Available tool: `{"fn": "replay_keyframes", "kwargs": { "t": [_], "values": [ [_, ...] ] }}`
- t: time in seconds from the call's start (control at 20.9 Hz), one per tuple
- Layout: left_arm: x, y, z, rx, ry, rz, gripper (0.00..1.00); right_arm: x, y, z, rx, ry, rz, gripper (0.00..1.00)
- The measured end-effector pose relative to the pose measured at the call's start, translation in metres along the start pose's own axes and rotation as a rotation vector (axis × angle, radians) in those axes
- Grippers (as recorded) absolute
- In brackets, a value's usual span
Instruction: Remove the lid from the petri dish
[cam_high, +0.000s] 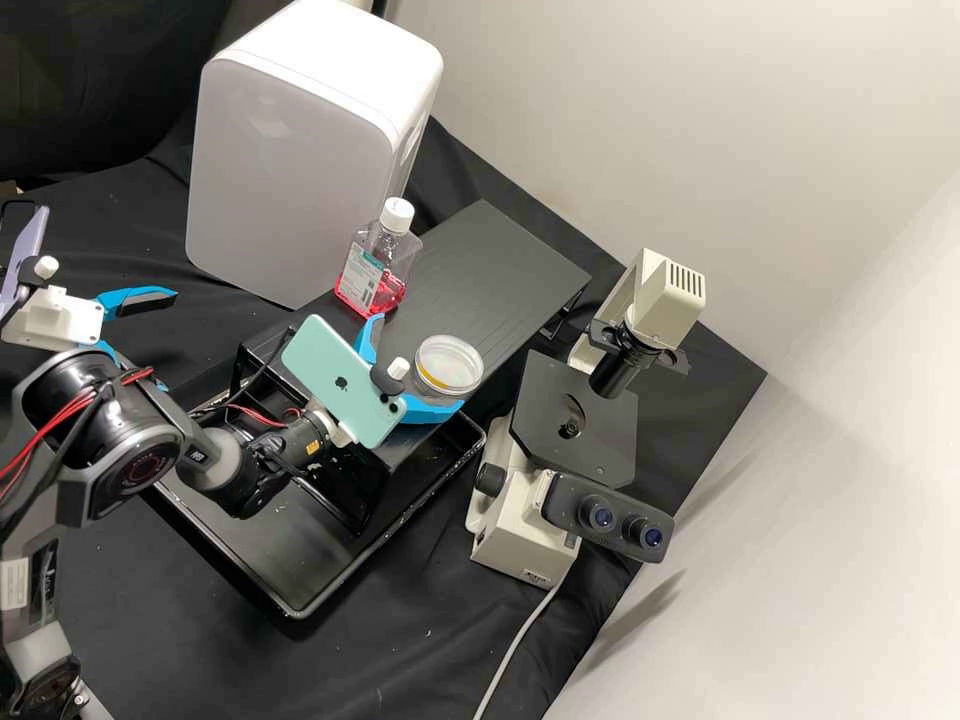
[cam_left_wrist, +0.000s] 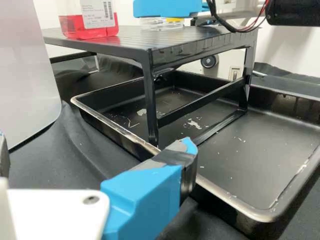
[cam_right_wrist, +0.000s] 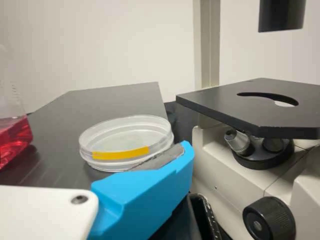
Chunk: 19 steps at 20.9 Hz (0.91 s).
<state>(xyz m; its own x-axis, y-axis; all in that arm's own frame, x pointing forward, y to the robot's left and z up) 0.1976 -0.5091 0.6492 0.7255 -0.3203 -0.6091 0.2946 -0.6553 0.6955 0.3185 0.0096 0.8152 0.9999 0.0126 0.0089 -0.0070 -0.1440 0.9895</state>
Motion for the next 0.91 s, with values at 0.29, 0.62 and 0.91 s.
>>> {"fn": "replay_keyframes", "kwargs": {
  "t": [0.29, 0.62, 0.91],
  "values": [
    [0.001, -0.0024, -0.001, -0.001, 0.002, -0.01, 1.0, 0.0, 0.002, 0.006, -0.021, -0.019, 0.008, 1.0],
    [0.001, -0.0024, -0.001, -0.001, 0.002, -0.01, 1.0, 0.005, 0.011, 0.012, -0.039, -0.042, 0.031, 1.0],
    [0.001, -0.0024, -0.001, -0.001, 0.002, -0.01, 1.0, 0.011, 0.014, 0.008, -0.085, -0.042, 0.034, 1.0]
  ]
}}
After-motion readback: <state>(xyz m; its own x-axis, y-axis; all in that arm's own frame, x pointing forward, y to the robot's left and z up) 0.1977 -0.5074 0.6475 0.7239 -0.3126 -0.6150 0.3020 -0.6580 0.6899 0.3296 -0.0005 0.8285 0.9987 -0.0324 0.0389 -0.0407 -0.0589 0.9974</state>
